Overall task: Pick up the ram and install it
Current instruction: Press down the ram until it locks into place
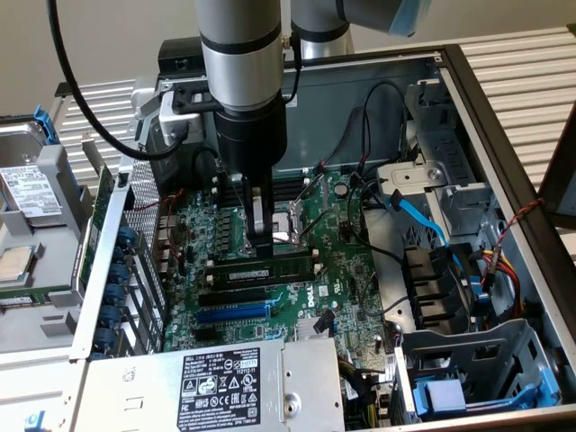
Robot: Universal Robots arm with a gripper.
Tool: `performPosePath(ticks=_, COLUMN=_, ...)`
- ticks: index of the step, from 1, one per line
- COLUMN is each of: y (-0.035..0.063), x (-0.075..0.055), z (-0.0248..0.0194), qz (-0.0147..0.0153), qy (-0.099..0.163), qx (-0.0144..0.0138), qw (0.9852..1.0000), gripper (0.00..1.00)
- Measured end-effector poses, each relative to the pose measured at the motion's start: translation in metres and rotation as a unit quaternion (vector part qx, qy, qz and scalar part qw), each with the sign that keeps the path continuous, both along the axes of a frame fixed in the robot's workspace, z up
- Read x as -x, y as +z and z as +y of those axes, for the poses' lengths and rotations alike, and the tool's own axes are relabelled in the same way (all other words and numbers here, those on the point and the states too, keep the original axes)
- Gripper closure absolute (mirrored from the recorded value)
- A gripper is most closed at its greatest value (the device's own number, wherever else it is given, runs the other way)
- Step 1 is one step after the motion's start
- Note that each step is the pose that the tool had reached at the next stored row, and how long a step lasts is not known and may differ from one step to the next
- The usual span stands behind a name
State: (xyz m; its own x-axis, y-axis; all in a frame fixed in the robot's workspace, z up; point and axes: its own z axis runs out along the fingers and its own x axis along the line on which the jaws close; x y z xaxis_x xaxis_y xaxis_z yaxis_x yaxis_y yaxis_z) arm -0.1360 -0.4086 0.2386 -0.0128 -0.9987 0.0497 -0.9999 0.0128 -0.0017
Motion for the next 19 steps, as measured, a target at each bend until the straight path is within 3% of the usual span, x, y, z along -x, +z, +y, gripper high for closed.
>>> performPosePath(ticks=13, y=-0.0035, x=0.0, z=0.001, qz=0.0001, qy=-0.001, qx=0.001, qw=1.0, gripper=0.89)
performPosePath(ticks=19, y=-0.0035, x=0.0, z=0.0009, qz=0.0005, qy=-0.001, qx=0.0042, qw=1.0, gripper=0.89)
